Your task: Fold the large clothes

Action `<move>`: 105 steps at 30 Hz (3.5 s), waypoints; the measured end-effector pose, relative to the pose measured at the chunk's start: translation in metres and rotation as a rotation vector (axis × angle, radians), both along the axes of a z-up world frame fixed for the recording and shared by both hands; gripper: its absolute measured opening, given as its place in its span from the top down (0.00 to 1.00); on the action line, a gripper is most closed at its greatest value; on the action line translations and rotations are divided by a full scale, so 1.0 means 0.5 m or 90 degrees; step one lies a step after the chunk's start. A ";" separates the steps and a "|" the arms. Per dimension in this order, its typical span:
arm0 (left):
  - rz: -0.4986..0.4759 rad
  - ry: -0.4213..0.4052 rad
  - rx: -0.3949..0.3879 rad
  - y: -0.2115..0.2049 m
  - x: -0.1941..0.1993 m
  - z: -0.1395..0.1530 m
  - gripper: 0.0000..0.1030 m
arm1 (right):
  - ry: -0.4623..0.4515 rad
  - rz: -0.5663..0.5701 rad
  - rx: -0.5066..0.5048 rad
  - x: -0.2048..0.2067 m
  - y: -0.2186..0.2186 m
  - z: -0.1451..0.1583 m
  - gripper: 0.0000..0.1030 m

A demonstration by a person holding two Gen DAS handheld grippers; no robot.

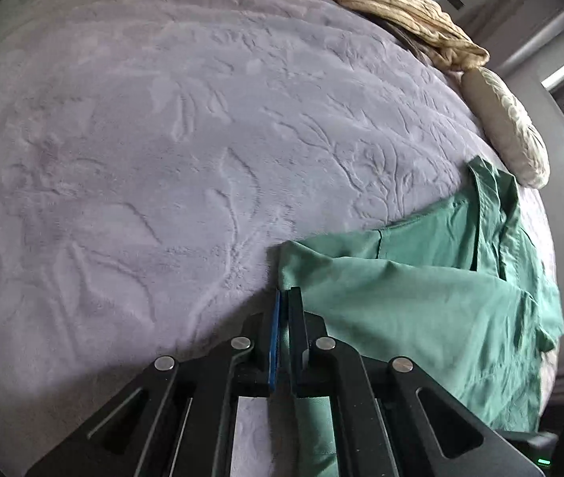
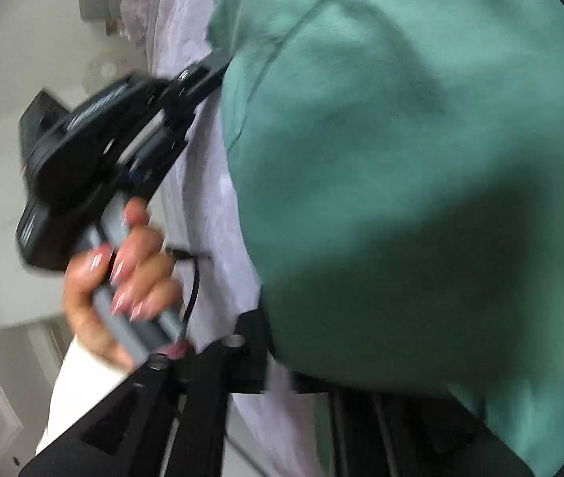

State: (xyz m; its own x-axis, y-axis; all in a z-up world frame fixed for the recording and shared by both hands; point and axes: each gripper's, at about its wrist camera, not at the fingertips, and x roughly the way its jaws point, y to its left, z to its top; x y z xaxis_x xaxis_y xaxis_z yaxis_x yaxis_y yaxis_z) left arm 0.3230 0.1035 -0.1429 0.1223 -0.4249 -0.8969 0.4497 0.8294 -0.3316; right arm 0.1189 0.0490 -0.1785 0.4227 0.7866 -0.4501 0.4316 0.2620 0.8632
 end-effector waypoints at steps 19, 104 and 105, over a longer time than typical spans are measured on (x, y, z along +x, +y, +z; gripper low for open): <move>0.008 -0.092 0.099 -0.049 -0.081 0.048 0.95 | 0.058 -0.025 -0.692 -0.158 -0.526 0.173 0.90; -0.053 -0.065 0.188 -0.458 -0.636 0.085 0.00 | -0.043 -0.553 -0.385 -0.663 -1.137 0.254 0.96; -0.045 -0.070 0.190 -0.425 -0.615 0.087 0.00 | -0.068 -0.514 -0.407 -0.629 -1.118 0.281 0.96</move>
